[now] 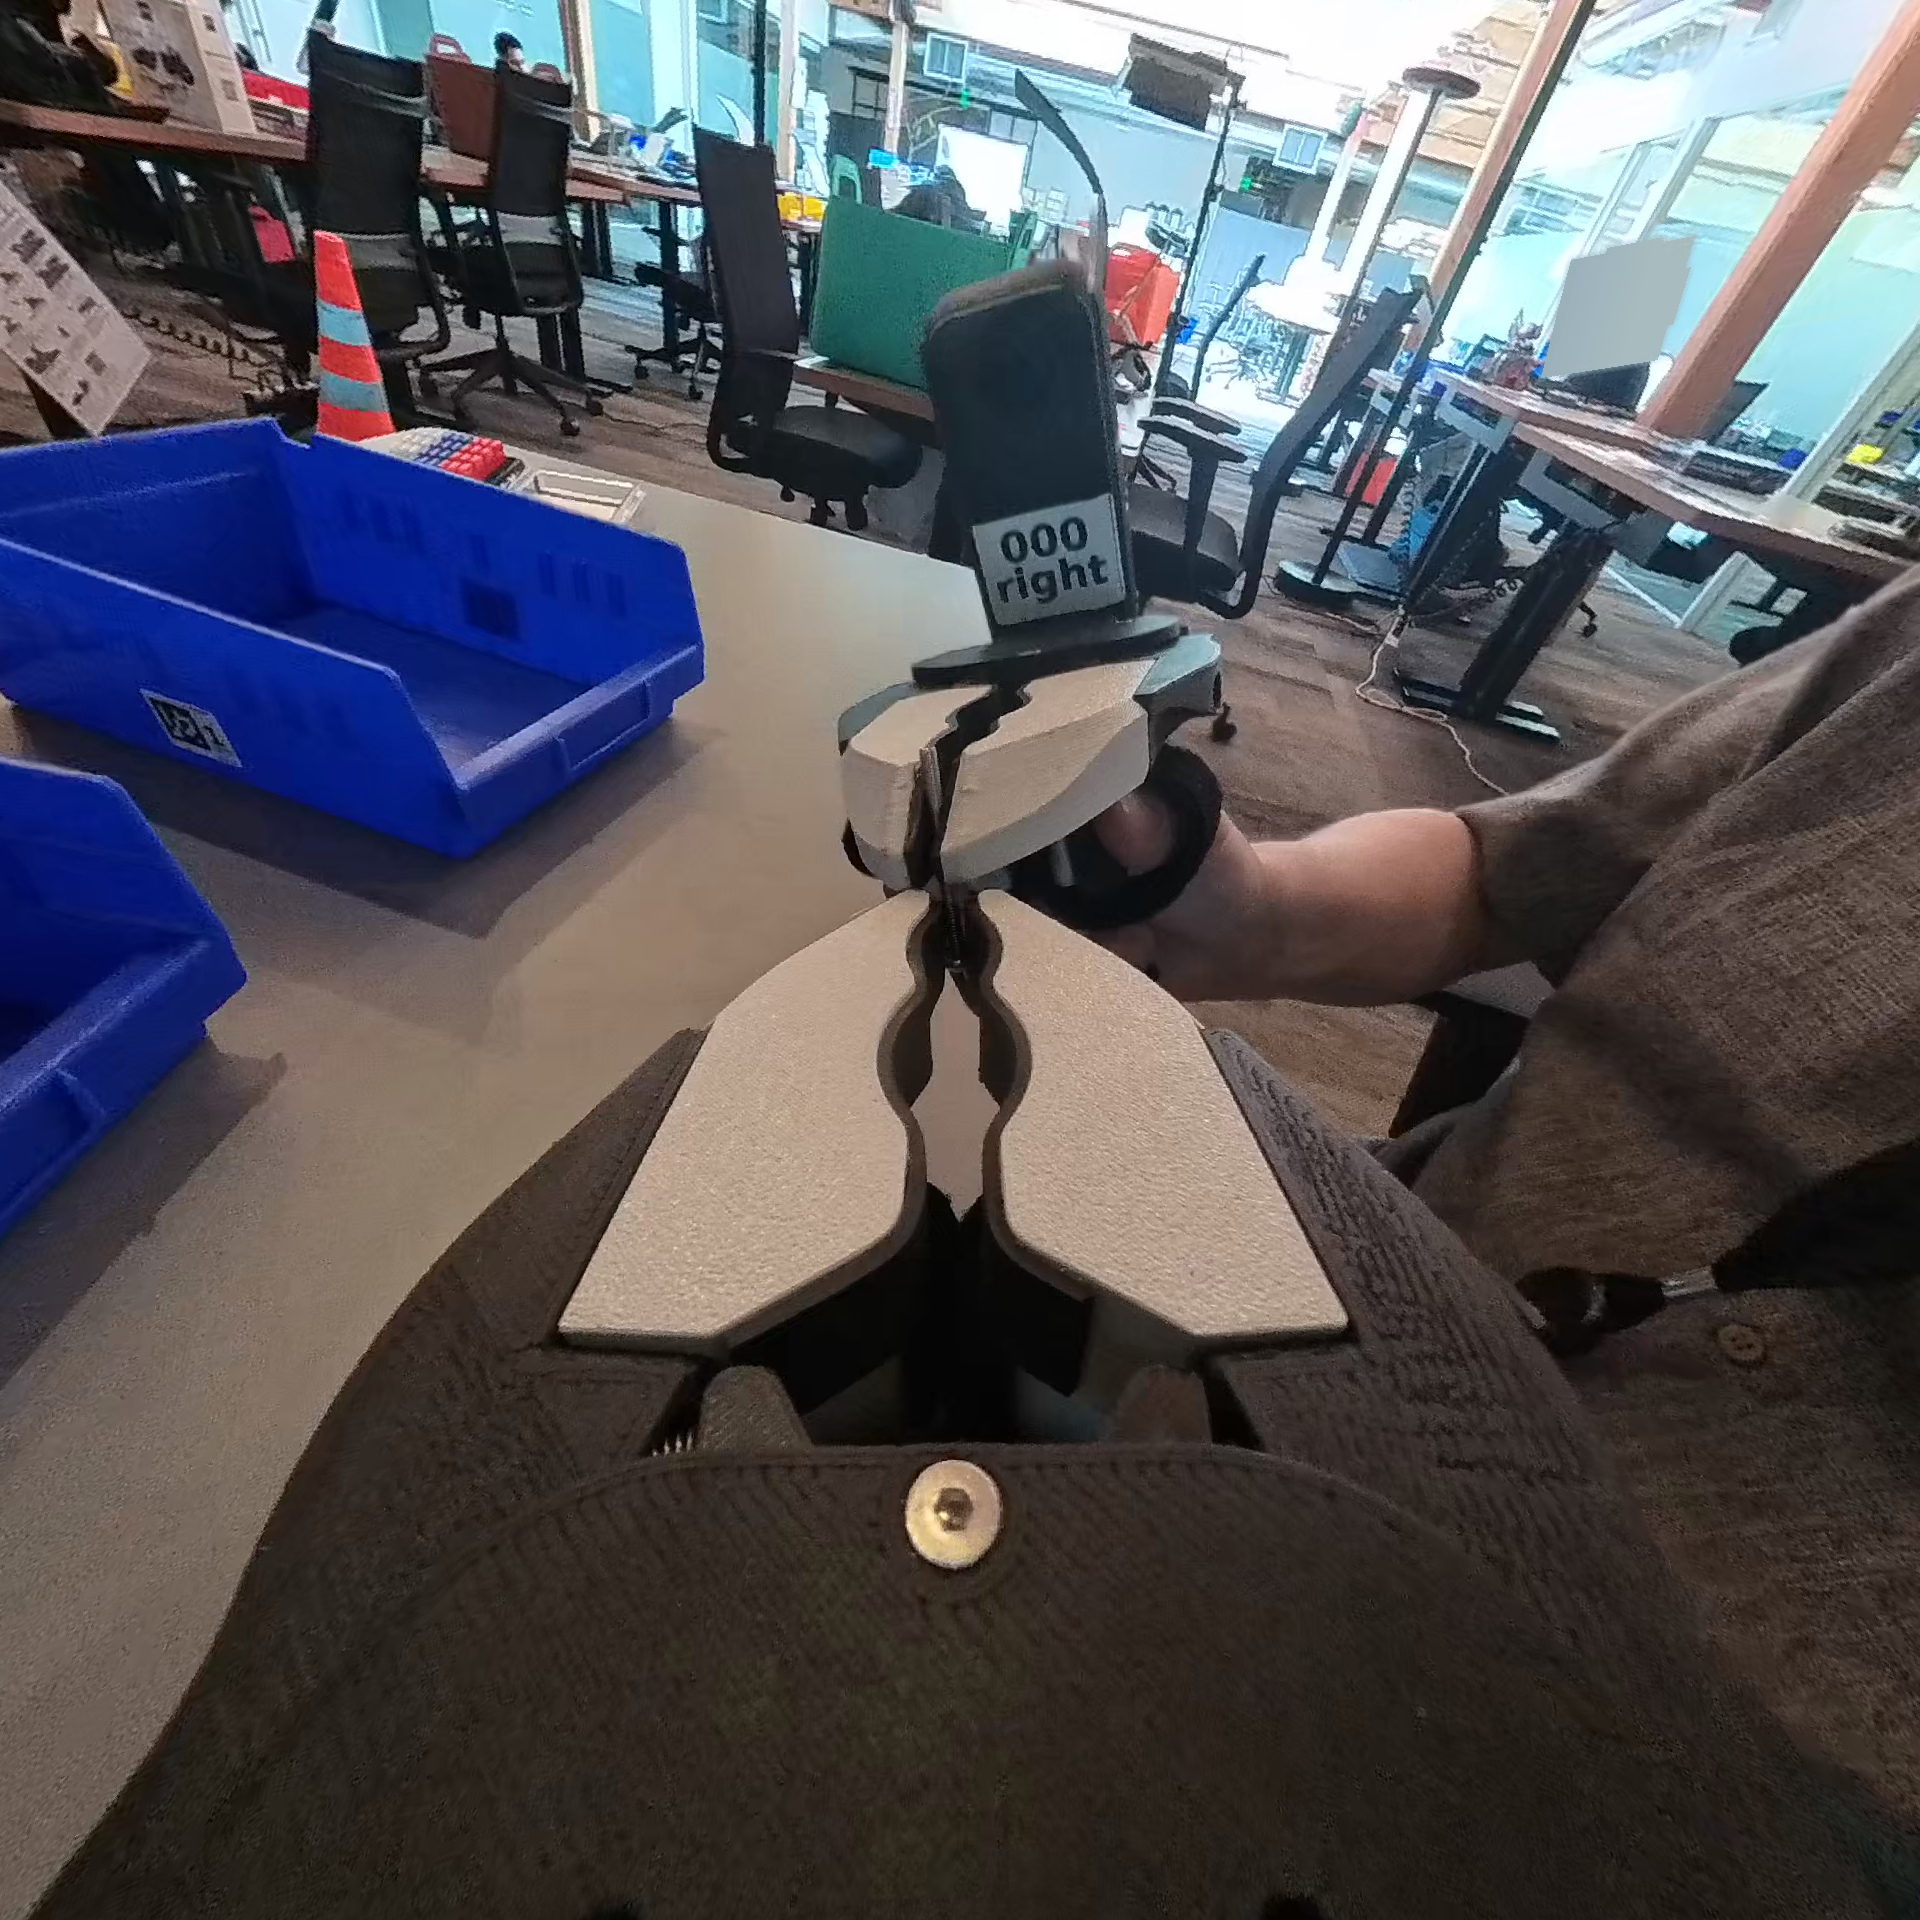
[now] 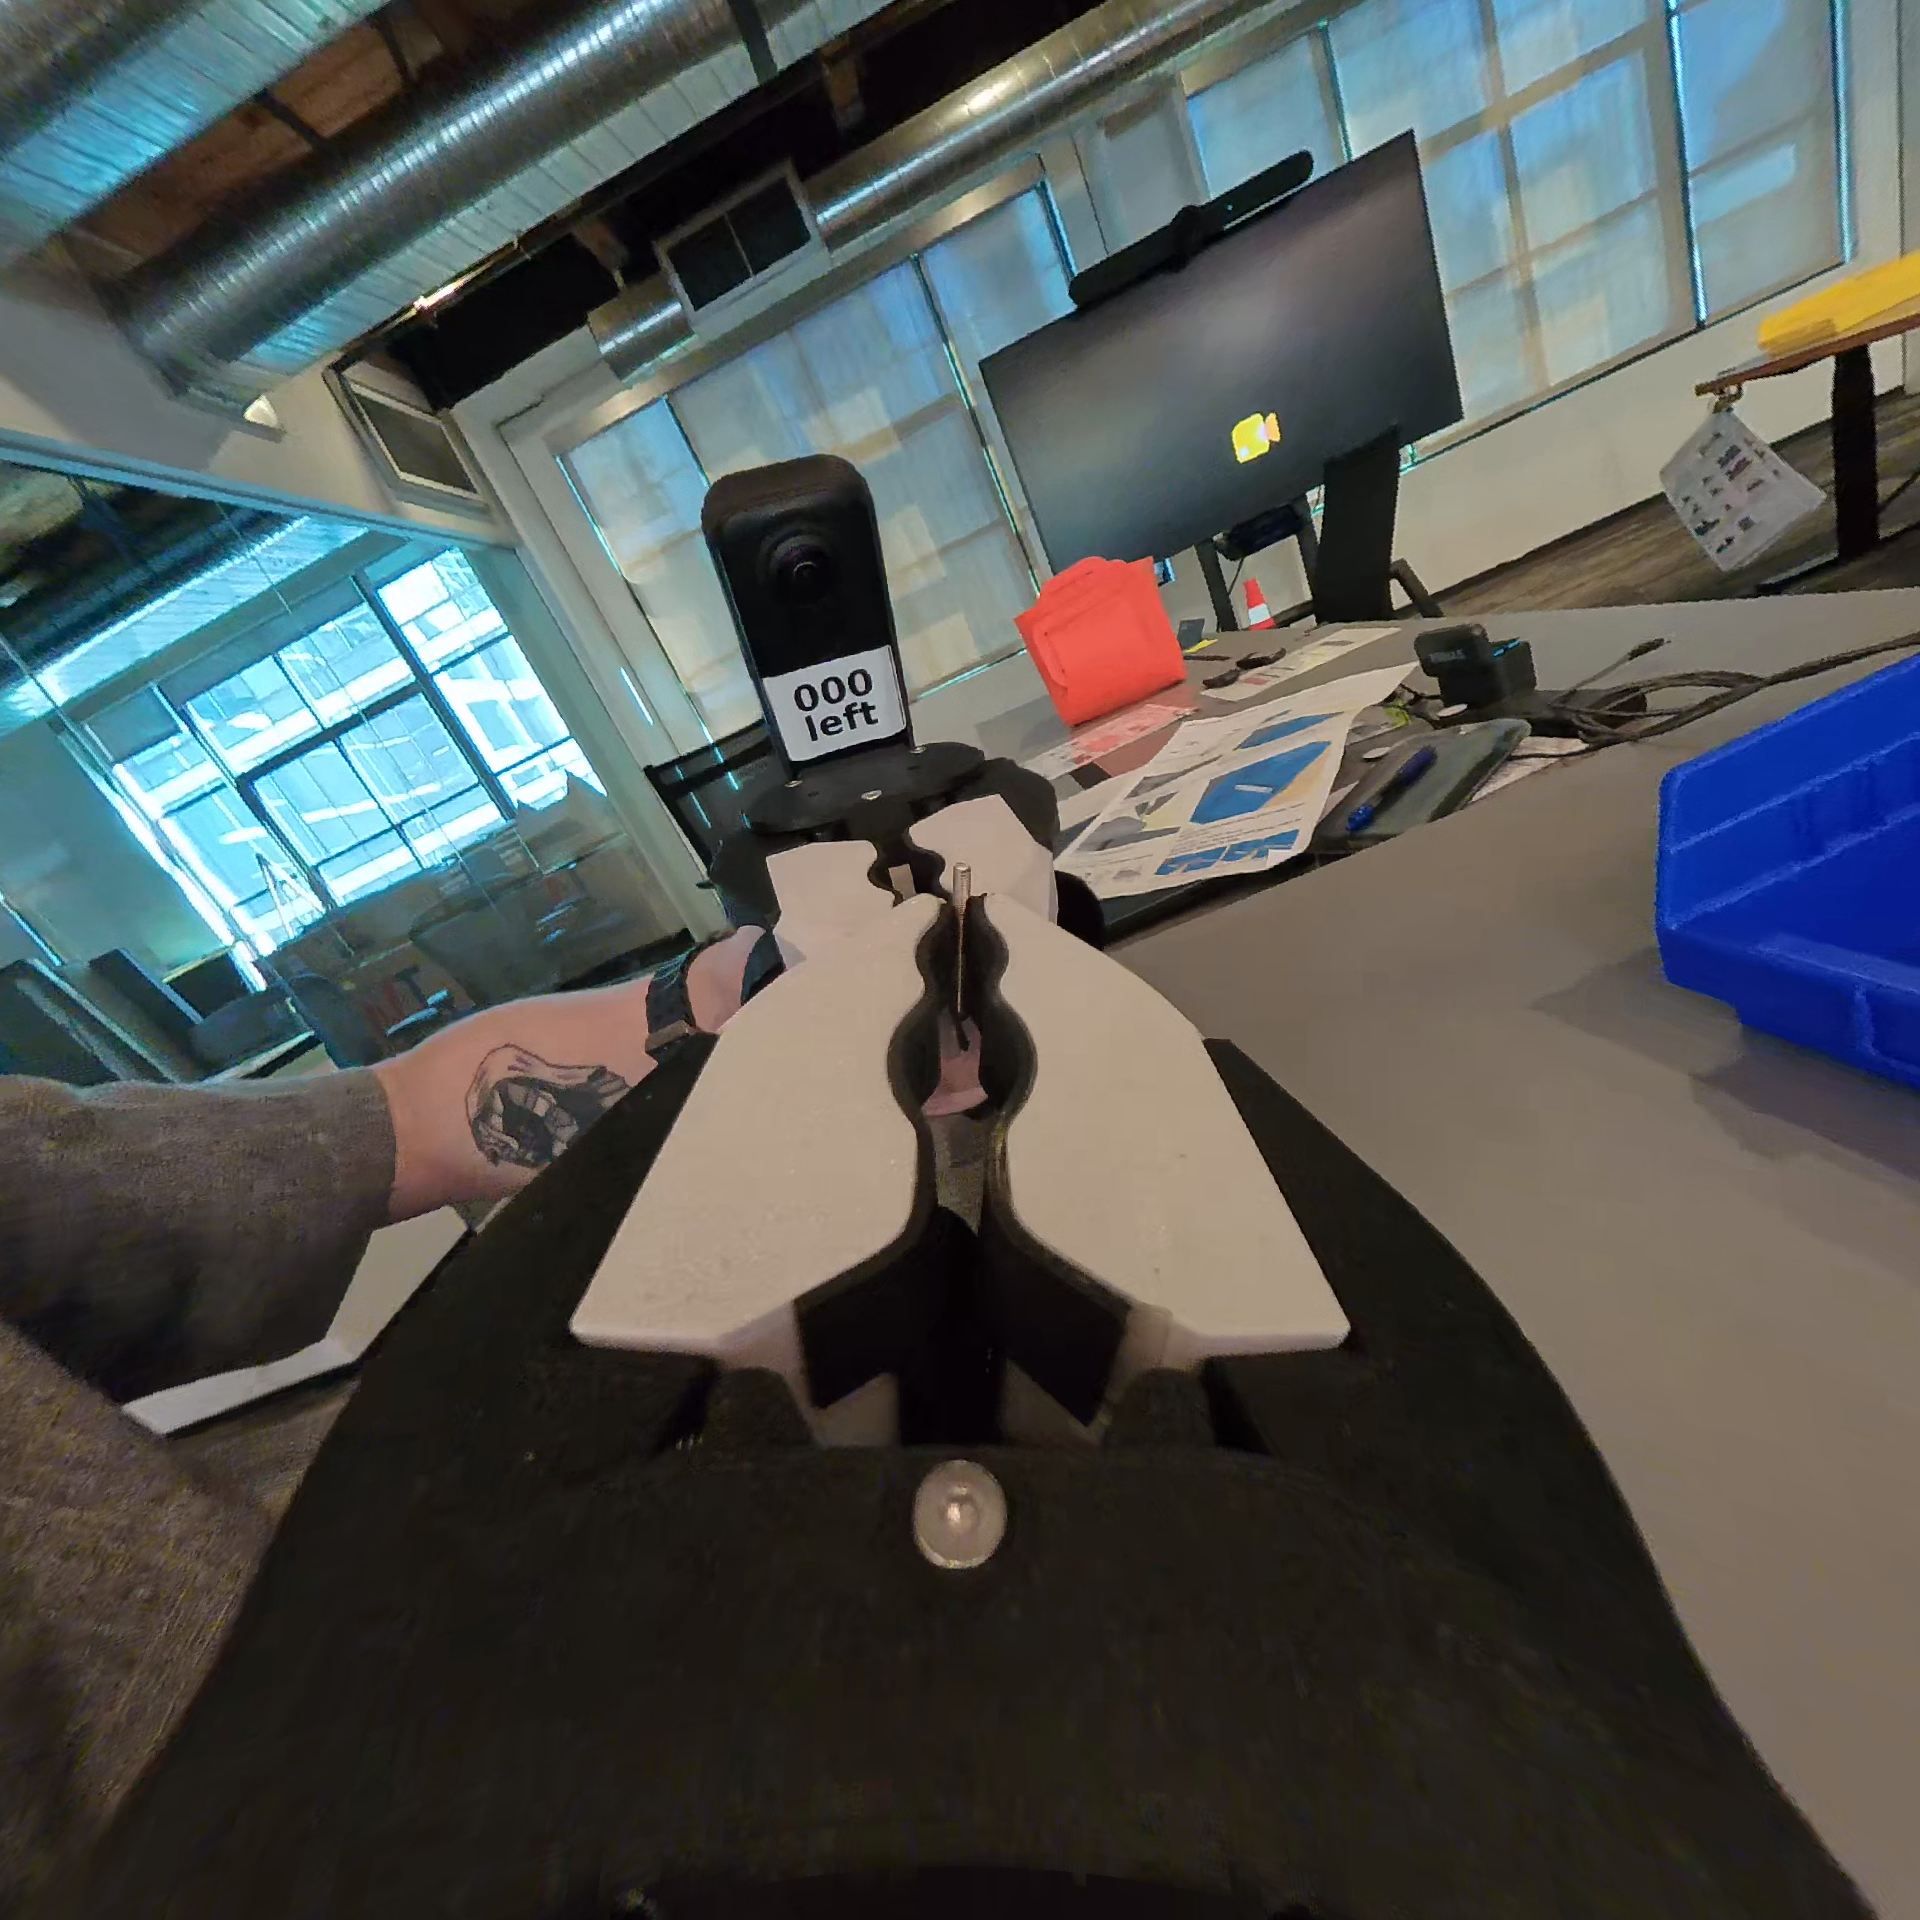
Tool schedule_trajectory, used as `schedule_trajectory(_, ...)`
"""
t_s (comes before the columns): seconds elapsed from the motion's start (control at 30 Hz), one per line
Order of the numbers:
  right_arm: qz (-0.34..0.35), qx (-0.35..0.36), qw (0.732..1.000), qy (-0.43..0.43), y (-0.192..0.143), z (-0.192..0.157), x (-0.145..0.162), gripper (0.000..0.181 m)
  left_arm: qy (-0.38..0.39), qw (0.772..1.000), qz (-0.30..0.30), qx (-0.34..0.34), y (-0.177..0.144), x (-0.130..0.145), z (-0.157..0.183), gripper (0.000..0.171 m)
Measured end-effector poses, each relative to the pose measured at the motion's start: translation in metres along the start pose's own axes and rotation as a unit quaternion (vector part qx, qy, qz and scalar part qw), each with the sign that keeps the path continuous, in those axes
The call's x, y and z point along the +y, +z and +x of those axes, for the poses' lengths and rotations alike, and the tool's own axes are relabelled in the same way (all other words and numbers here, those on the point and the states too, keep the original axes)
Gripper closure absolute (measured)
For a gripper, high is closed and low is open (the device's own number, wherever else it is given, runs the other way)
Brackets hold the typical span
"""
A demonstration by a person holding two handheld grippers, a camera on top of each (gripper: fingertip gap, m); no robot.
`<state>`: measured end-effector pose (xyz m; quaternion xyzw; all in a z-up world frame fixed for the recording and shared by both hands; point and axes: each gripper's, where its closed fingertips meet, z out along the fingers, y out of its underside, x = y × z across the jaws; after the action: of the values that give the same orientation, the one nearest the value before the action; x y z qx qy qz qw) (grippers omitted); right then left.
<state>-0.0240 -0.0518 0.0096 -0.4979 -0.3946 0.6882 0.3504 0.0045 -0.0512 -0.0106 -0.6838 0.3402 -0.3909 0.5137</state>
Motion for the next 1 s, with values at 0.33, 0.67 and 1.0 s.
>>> schedule_trajectory(0.33,0.012,0.017,1.0,-0.01,0.001,-0.034,-0.002,0.18,0.032,0.999,0.017,-0.012,-0.007,-0.009,0.033,0.168)
schedule_trajectory(0.67,0.02,0.017,1.0,-0.003,-0.022,-0.075,0.01,0.18,0.031,0.999,0.015,-0.013,0.005,-0.003,0.079,0.168)
schedule_trajectory(1.0,0.025,0.01,1.0,0.002,-0.036,-0.103,0.015,0.18,0.032,0.999,0.01,-0.017,0.012,-0.002,0.109,0.168)
